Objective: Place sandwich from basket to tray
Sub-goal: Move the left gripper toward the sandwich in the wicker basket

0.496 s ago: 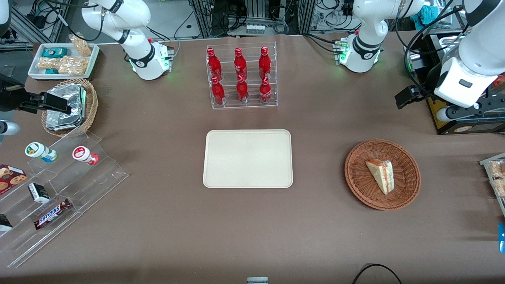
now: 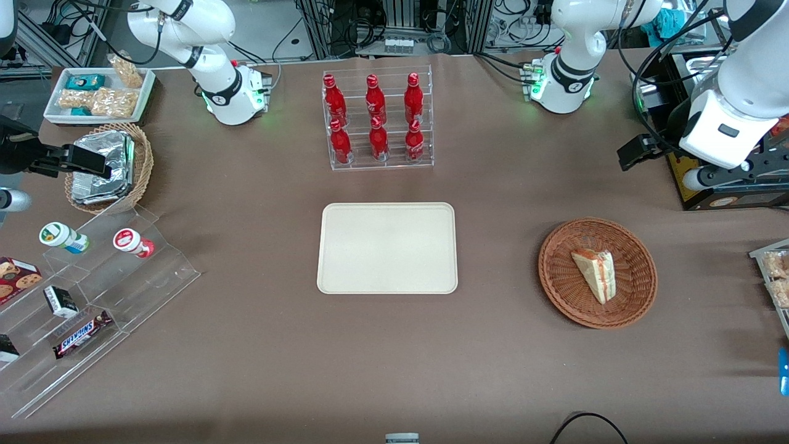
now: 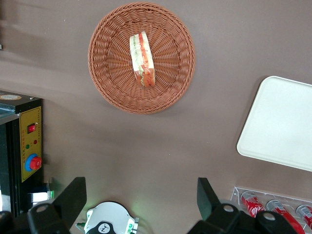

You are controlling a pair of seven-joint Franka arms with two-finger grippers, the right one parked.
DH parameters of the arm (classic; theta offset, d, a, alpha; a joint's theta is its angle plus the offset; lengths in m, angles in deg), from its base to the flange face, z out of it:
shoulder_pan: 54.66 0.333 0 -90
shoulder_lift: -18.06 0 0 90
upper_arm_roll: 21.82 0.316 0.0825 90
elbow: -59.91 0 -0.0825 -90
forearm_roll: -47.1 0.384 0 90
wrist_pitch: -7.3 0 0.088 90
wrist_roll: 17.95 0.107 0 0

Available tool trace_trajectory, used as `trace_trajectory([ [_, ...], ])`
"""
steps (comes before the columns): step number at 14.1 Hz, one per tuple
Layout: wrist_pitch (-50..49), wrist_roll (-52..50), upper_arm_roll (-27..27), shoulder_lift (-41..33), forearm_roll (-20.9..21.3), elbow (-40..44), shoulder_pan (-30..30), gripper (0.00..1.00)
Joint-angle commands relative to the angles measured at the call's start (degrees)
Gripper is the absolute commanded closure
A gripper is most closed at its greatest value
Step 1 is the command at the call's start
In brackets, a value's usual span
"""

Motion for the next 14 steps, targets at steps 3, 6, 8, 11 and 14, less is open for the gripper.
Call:
trace_trajectory([
  [3, 0.9, 0.2, 1.6, 4.7, -0.9, -0.5, 4.1, 0.00],
  [6, 5.8, 0.3, 1.7, 7.9, -2.5, -5.1, 6.2, 0.00],
  [8, 14.3, 0.3, 2.2, 7.4, -2.6, -12.2, 7.9, 0.00],
  [11, 26.2, 0.3, 2.2, 7.0, -2.5, -21.4, 8.1, 0.00],
  [14, 41.0, 0.3, 2.2, 7.3, -2.5, -30.8, 8.3, 0.00],
])
